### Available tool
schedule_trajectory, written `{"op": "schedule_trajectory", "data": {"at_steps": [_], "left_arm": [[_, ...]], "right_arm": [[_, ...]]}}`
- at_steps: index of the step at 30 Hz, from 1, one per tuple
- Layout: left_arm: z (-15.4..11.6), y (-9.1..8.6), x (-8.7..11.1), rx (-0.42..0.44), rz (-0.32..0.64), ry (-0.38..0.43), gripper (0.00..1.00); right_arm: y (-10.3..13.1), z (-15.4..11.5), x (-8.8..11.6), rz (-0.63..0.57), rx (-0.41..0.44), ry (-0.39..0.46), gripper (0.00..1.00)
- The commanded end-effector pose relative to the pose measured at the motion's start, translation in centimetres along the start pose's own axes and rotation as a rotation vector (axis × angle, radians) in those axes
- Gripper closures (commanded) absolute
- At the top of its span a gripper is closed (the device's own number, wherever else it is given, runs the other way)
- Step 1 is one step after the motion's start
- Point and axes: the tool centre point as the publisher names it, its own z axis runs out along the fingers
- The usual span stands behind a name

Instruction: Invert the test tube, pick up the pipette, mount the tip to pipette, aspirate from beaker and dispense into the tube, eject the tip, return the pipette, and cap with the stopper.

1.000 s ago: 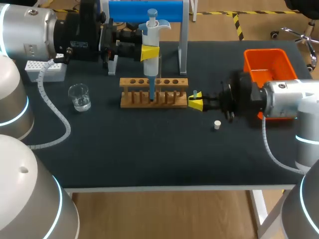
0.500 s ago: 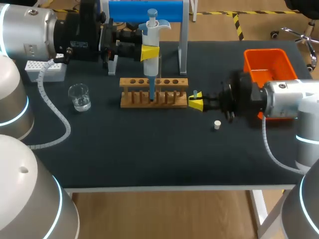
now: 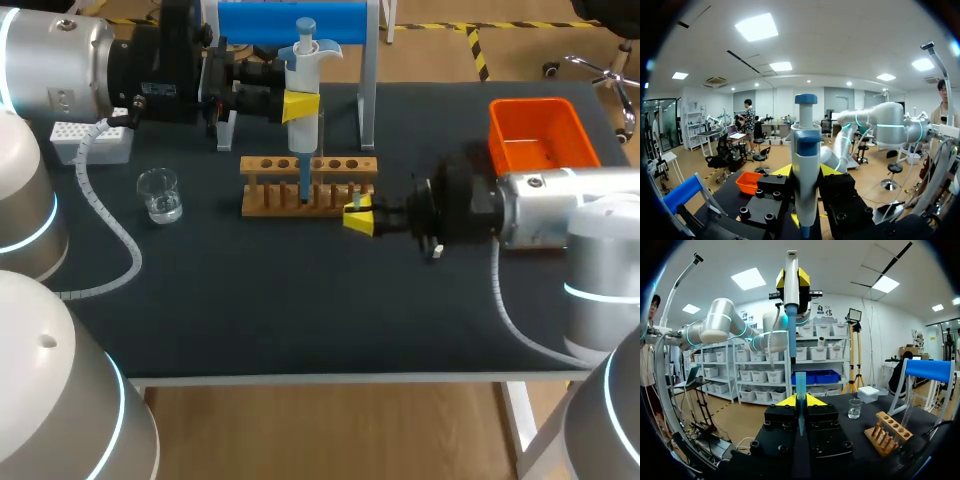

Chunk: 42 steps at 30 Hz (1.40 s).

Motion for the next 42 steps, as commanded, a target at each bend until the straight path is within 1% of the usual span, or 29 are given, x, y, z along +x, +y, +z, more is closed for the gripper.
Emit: {"op": "schedule_trajectory", "data": {"at_steps": [1, 8, 22, 37, 39, 42], "left_arm": [[0.0, -0.1, 0.1, -0.001, -0.001, -0.003, 1.00], [0.1, -0.2, 0.2, 0.007, 0.003, -0.007, 1.00], [0.4, -0.5, 0.3, 0.011, 0.009, -0.015, 1.00], [0.4, -0.5, 0.3, 0.011, 0.009, -0.015, 1.00], [0.4, -0.5, 0.3, 0.011, 0.009, -0.015, 1.00], [0.4, -0.5, 0.3, 0.011, 0.009, -0.015, 1.00]], "right_arm": [[-0.3, 1.4, -0.1, 0.005, -0.012, -0.018, 1.00], [-0.8, 2.2, -0.1, 0.011, -0.026, -0.022, 1.00], [-1.0, 2.4, -0.3, 0.016, -0.030, -0.022, 1.00], [-0.9, 4.5, 0.3, 0.065, -0.022, -0.030, 1.00], [-0.7, 4.6, 0.3, 0.060, -0.029, -0.031, 1.00], [-0.4, 4.8, 0.3, 0.033, -0.010, -0.029, 1.00]]}}
